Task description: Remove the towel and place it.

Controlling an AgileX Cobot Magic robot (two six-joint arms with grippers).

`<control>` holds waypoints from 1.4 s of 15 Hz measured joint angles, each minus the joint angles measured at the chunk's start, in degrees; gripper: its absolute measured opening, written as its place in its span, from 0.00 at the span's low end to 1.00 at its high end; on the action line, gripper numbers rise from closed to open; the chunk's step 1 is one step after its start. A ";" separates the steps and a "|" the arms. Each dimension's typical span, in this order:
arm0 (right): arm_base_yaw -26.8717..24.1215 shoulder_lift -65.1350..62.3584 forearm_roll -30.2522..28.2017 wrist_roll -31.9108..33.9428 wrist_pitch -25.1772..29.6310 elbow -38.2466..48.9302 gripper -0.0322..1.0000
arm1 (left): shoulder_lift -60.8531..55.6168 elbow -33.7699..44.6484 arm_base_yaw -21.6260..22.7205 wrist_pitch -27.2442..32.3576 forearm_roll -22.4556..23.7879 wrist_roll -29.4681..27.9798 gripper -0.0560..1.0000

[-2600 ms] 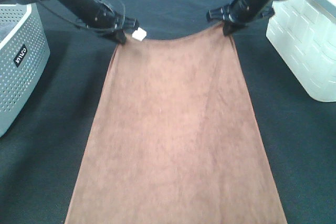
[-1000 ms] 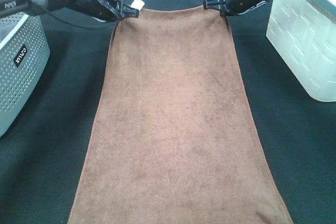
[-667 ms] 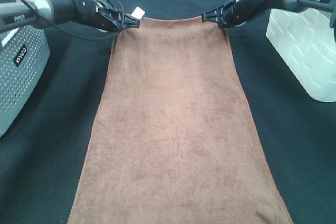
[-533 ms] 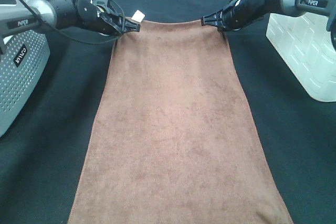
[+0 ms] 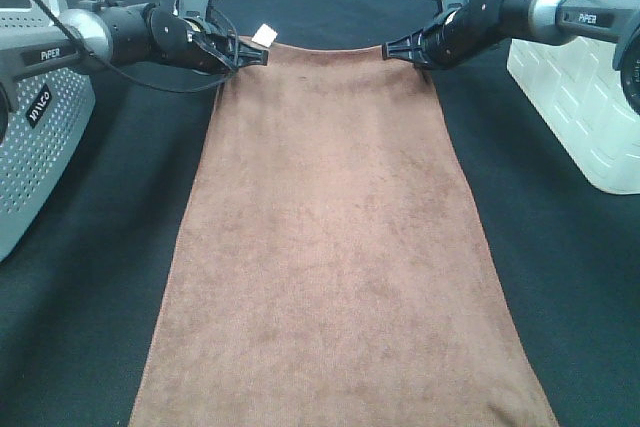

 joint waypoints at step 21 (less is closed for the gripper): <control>0.00 -0.40 -0.40 0.34 1.26 0.00 0.70 | 2.06 0.00 0.00 -3.15 1.43 0.00 0.89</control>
